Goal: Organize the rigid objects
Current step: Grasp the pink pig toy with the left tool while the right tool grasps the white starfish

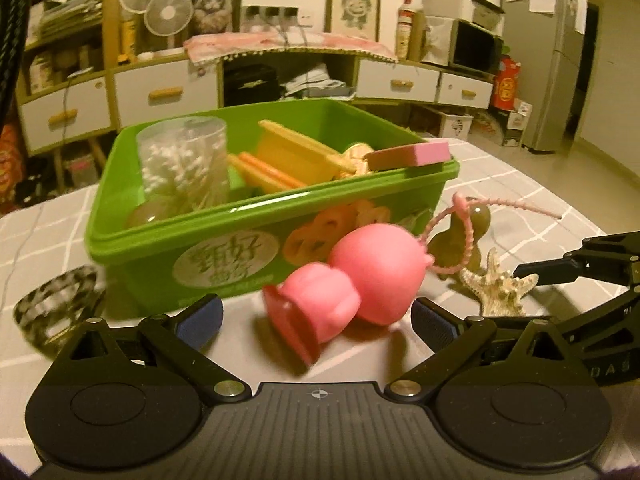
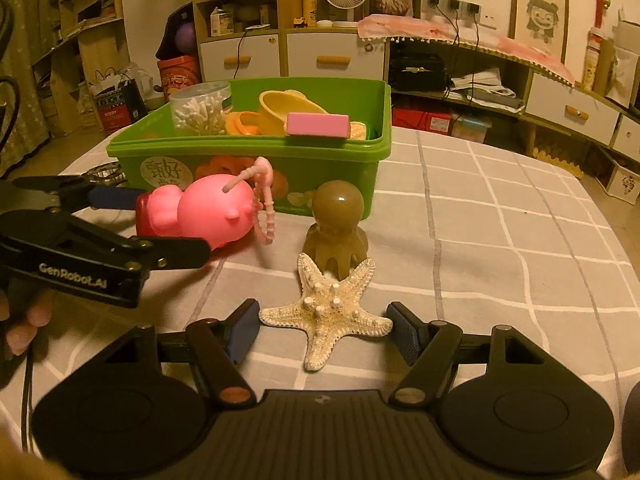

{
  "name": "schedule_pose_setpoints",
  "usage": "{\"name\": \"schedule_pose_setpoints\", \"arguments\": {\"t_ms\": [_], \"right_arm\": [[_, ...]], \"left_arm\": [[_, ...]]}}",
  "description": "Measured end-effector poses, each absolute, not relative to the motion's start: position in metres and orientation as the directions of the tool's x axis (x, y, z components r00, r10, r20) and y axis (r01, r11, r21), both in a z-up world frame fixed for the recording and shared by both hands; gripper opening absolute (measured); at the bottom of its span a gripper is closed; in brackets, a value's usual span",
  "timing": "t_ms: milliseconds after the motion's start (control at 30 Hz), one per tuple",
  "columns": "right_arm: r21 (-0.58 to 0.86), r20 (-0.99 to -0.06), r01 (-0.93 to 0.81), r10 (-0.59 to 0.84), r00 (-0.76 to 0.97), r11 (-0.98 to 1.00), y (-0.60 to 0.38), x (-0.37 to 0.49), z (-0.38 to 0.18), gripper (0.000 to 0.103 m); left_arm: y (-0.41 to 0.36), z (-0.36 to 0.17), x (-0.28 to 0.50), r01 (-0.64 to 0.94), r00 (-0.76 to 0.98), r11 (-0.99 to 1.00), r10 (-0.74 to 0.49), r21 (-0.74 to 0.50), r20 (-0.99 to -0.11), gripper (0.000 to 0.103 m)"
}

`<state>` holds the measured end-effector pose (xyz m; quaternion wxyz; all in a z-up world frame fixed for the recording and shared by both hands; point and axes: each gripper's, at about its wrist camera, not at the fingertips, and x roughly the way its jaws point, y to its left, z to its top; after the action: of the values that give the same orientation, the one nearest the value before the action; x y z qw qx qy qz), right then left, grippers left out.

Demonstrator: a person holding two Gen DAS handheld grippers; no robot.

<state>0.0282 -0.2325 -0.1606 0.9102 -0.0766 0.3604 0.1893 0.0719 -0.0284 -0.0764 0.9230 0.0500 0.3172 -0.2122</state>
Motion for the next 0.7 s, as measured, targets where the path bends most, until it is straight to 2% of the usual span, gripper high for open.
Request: {"name": "schedule_pose_setpoints", "arguments": {"t_ms": [167,300,700], "right_arm": [[-0.005,-0.687,-0.401,0.289,0.667,0.916,-0.233,0.028,-0.160,0.054],[-0.005,-0.686,-0.401,0.288,0.668,0.916,-0.232,0.028,-0.160,0.054],[0.007,-0.693,-0.405,0.297,0.657,0.914,-0.234,0.026,-0.160,0.054]], "left_arm": [[-0.039,-0.073,0.076,0.455,0.709,0.890,-0.375,-0.019,-0.597,0.096],[-0.045,-0.074,0.079,0.470,0.701,0.882,-0.384,-0.016,-0.601,0.089],[-0.045,-0.073,0.062,0.450,0.719,0.893,-0.345,0.026,-0.603,0.086]]}}
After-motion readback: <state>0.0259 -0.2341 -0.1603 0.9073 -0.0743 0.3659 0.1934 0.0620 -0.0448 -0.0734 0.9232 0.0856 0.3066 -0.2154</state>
